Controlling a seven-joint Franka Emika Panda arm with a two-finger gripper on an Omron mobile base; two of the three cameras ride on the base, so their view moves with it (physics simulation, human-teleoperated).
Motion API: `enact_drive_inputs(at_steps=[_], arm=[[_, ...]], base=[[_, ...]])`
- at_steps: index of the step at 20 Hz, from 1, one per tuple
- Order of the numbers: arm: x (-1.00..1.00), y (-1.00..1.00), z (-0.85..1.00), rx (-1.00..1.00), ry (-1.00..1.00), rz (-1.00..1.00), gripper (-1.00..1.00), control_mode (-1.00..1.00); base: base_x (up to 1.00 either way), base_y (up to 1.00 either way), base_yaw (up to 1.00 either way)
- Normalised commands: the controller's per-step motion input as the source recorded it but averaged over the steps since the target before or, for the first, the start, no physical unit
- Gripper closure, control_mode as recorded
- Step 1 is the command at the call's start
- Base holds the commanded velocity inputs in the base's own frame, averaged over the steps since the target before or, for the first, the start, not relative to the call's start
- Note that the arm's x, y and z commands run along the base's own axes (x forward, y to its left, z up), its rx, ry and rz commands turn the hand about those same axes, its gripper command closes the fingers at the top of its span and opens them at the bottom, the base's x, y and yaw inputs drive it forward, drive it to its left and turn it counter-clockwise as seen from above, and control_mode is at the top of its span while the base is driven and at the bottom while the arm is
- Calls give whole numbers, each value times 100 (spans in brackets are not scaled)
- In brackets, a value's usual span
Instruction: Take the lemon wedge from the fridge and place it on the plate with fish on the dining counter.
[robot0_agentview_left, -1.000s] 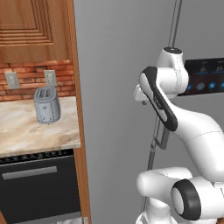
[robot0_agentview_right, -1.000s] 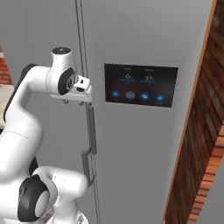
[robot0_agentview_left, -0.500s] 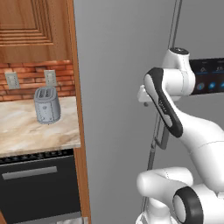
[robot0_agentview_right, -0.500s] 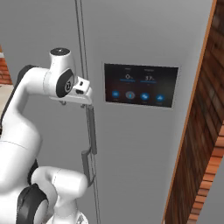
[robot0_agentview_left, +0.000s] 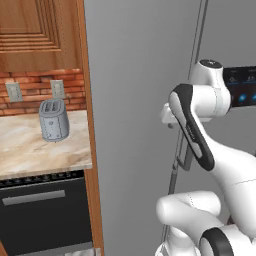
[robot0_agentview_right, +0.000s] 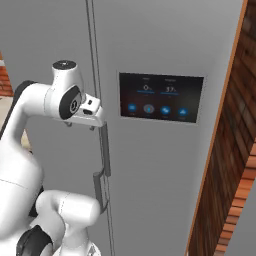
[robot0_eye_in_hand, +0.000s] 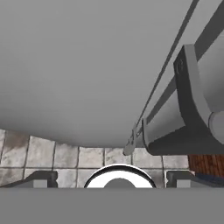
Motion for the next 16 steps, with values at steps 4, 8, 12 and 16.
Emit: enact_drive_inputs(at_steps=[4,8,12,16], arm=[[-88,0,-14,0,-1,-4,-100,-100],[-59,-8,-6,0,-4,-8,-100,-100],[-26,-82,-1,-3,-27,-3,-100,-100],[-32,-73,0,-4,-29,-5,-100,-100]], base=[[0,0,0],[0,0,0],[0,0,0],[0,0,0]])
